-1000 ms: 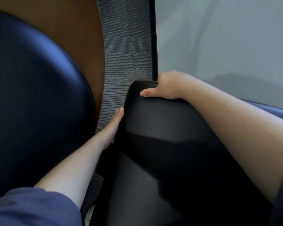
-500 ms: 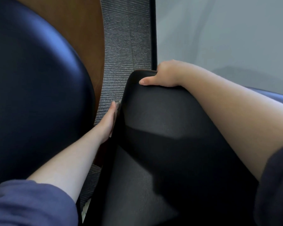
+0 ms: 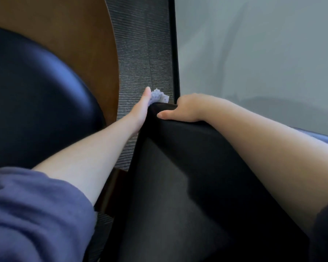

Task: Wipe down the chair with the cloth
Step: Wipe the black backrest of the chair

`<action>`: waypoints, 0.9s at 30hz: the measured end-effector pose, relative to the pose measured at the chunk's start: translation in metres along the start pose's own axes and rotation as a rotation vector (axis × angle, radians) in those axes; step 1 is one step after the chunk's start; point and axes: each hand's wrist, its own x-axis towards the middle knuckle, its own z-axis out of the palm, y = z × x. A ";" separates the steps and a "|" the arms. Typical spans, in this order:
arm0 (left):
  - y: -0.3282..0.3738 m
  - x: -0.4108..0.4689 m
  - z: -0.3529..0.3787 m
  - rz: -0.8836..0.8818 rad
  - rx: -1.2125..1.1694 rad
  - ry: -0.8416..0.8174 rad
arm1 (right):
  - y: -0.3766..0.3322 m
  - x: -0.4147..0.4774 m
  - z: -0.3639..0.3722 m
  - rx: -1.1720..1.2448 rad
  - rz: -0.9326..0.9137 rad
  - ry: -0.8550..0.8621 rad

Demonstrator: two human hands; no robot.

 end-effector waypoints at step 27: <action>0.056 -0.124 0.110 0.738 1.223 0.110 | 0.092 -0.156 -0.002 0.084 0.109 0.297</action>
